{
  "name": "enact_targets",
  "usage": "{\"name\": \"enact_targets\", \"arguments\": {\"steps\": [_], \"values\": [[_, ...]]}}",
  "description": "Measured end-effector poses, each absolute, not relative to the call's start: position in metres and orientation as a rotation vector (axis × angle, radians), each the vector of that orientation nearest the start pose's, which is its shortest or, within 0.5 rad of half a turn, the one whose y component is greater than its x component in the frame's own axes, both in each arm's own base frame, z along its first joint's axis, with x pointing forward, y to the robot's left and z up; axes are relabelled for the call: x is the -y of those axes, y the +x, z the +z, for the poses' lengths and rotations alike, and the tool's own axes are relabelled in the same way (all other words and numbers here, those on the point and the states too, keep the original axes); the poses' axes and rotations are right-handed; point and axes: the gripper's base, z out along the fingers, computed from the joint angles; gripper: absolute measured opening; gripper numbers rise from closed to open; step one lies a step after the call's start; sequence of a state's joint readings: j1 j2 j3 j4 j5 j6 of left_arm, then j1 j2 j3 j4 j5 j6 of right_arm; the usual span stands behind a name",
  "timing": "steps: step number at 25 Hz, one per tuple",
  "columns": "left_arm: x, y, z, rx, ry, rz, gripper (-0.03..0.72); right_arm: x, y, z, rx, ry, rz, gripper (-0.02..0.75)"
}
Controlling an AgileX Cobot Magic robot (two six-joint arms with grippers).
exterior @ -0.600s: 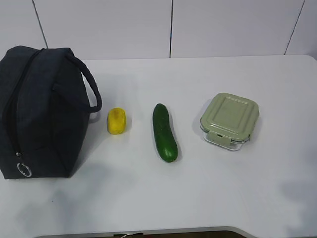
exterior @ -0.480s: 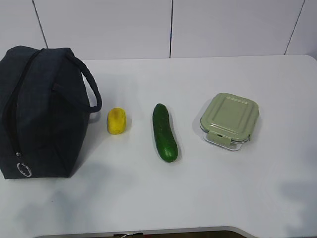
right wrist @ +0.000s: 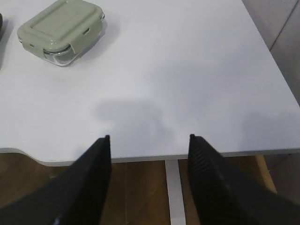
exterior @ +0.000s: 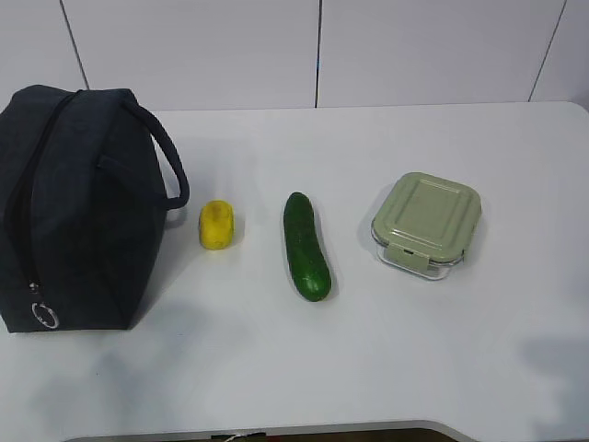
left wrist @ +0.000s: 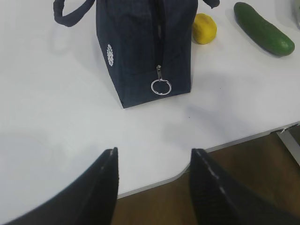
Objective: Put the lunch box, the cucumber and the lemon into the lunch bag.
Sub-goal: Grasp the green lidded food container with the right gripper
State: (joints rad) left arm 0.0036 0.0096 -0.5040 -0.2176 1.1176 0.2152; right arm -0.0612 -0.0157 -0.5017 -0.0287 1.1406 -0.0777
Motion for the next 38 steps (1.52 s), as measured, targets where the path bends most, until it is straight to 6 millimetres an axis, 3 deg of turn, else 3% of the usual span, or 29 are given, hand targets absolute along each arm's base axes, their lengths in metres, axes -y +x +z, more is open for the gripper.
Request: {"name": "enact_targets", "arguments": {"steps": [23,29,38], "values": [[0.018,-0.007,0.276,-2.076,0.237,-0.131,0.351,-0.001,-0.011,0.271,-2.107,-0.016,-0.074,0.426],[0.018,-0.007,0.276,-2.076,0.237,-0.131,0.351,-0.006,-0.010,0.273,-2.094,-0.091,-0.044,0.426],[0.018,-0.007,0.276,-2.076,0.237,-0.131,0.351,-0.014,0.025,0.296,-1.989,-0.180,0.046,0.426]]}}
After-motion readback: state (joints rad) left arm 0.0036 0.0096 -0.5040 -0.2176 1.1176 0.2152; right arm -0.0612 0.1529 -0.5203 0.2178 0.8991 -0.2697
